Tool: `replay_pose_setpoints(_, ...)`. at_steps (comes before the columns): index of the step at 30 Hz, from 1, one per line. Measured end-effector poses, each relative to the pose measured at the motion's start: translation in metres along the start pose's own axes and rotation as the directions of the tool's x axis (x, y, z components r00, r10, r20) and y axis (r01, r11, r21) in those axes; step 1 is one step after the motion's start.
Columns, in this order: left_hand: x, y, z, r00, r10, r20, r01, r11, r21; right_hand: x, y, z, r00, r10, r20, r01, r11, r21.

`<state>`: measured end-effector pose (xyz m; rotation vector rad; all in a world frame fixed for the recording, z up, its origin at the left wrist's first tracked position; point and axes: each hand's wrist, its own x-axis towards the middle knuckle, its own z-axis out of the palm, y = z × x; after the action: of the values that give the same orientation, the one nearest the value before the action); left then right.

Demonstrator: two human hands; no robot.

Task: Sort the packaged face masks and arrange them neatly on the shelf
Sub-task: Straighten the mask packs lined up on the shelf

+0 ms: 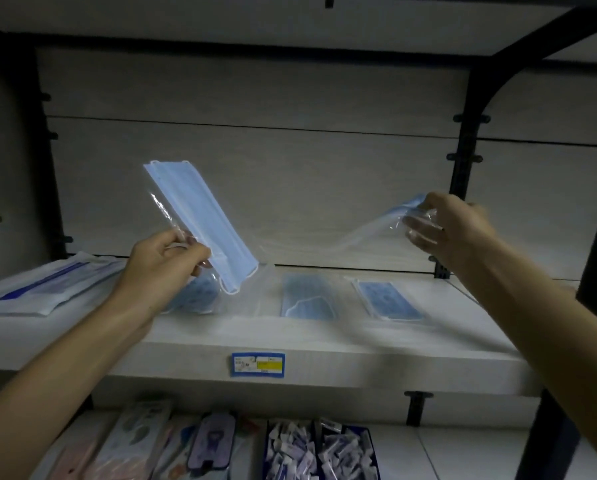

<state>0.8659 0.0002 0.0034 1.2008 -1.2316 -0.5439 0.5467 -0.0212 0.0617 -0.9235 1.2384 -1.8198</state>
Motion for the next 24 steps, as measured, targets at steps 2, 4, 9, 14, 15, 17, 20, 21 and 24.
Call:
replay_pose_setpoints(2,0.011,-0.007,0.001,1.0,-0.002,0.015,0.002,1.0,-0.007,0.002,0.007,0.006,1.0,0.023,-0.012,-0.023,1.0,-0.014)
replay_pose_setpoints(4,0.022,-0.013,0.003,0.999,-0.002,0.038,0.003,0.999,-0.035,0.002,0.015,0.007,0.999,0.046,-0.019,-0.047,0.999,-0.022)
replay_pose_setpoints(9,0.046,-0.02,0.014,0.99,0.042,0.134,-0.033,0.997,-0.075,0.001,0.037,0.0,0.989,0.066,-0.134,-0.065,0.998,0.006)
replay_pose_setpoints(14,0.061,-0.021,0.029,0.968,0.067,0.243,-0.034,0.99,-0.137,-0.01,0.065,-0.001,0.972,0.091,-0.219,-0.114,0.989,-0.093)
replay_pose_setpoints(15,0.065,-0.023,0.031,0.963,0.071,0.262,-0.037,0.991,-0.129,-0.011,0.071,-0.002,0.97,0.092,-0.225,-0.127,0.981,-0.146)
replay_pose_setpoints(17,0.069,-0.028,0.033,0.951,0.081,0.299,-0.051,0.993,-0.108,-0.014,0.08,-0.005,0.966,0.068,-0.25,-0.136,0.955,-0.265)
replay_pose_setpoints(20,0.072,-0.036,0.035,0.937,0.104,0.332,-0.074,0.992,-0.102,-0.017,0.086,-0.013,0.963,-0.039,-0.265,-0.095,0.876,-0.473)
replay_pose_setpoints(21,0.073,-0.038,0.035,0.934,0.111,0.339,-0.081,0.992,-0.102,-0.018,0.088,-0.014,0.962,-0.07,-0.264,-0.086,0.841,-0.535)
replay_pose_setpoints(24,0.077,-0.041,0.034,0.926,0.121,0.356,-0.086,0.99,-0.114,-0.022,0.09,-0.02,0.96,-0.146,-0.24,-0.065,0.716,-0.695)
